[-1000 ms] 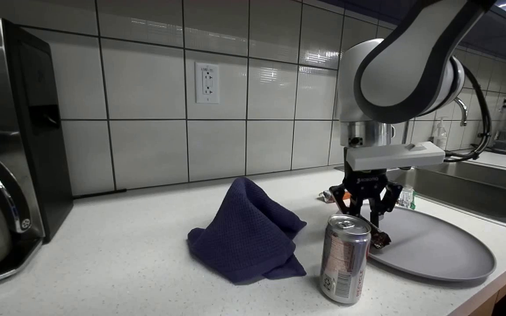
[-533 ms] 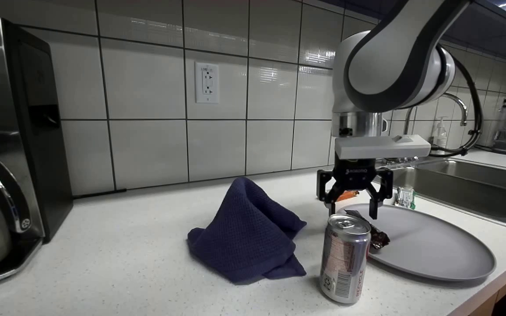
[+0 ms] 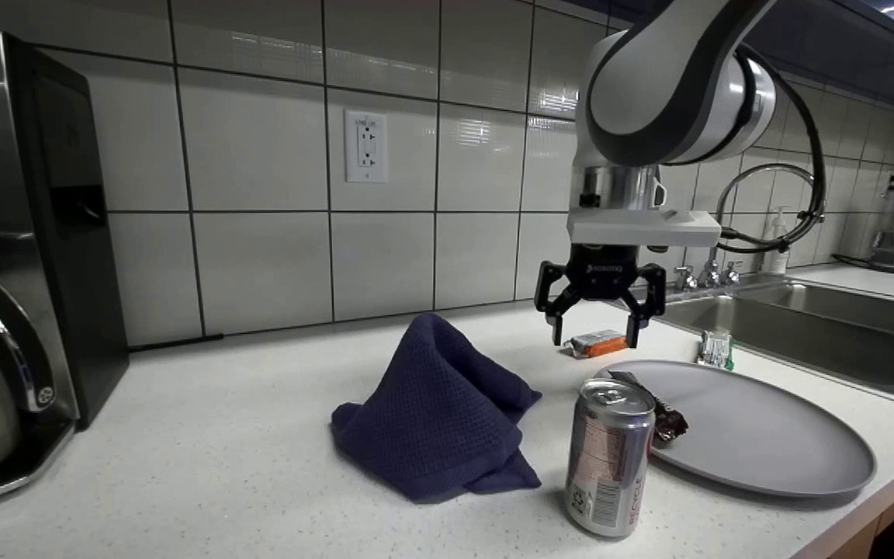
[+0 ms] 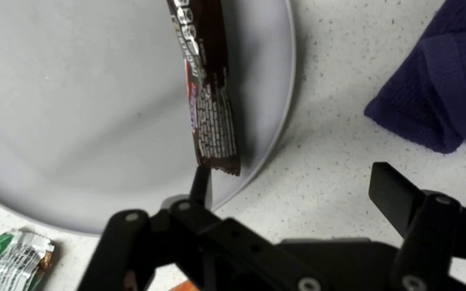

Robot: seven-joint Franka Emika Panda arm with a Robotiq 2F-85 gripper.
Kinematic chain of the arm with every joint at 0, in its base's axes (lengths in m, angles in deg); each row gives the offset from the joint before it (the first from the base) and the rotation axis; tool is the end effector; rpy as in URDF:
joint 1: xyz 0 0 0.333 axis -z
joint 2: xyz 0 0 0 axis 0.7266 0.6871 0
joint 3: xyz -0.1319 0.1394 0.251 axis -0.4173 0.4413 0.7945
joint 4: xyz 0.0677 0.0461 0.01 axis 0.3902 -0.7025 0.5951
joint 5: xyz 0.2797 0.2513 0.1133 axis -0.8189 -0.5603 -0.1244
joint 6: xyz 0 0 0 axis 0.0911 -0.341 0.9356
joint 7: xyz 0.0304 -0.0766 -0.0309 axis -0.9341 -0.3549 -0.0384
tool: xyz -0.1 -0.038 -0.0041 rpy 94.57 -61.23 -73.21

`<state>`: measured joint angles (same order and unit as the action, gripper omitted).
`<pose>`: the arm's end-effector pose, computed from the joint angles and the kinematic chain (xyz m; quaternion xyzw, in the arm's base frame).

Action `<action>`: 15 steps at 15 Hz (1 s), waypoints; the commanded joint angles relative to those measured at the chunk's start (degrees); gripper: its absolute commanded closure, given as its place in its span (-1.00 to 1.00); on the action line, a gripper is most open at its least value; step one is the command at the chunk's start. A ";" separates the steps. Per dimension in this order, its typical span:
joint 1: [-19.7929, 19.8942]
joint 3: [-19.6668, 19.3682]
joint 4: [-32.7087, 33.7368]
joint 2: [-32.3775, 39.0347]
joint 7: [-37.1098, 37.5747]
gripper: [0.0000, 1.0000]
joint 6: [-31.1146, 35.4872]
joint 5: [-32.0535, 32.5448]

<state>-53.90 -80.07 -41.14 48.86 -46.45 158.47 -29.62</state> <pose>0.5319 0.0540 0.2684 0.9732 -0.2280 0.0224 0.0173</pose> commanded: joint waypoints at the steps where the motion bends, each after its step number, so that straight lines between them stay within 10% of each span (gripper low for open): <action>1: 1.04 0.02 3.81 2.15 -0.97 -1.00 -1.08 -1.84; 15: -0.20 -3.53 4.55 2.51 11.59 -1.00 -0.59 1.54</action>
<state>-53.53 -81.85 -38.15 51.23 -41.23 158.55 -30.24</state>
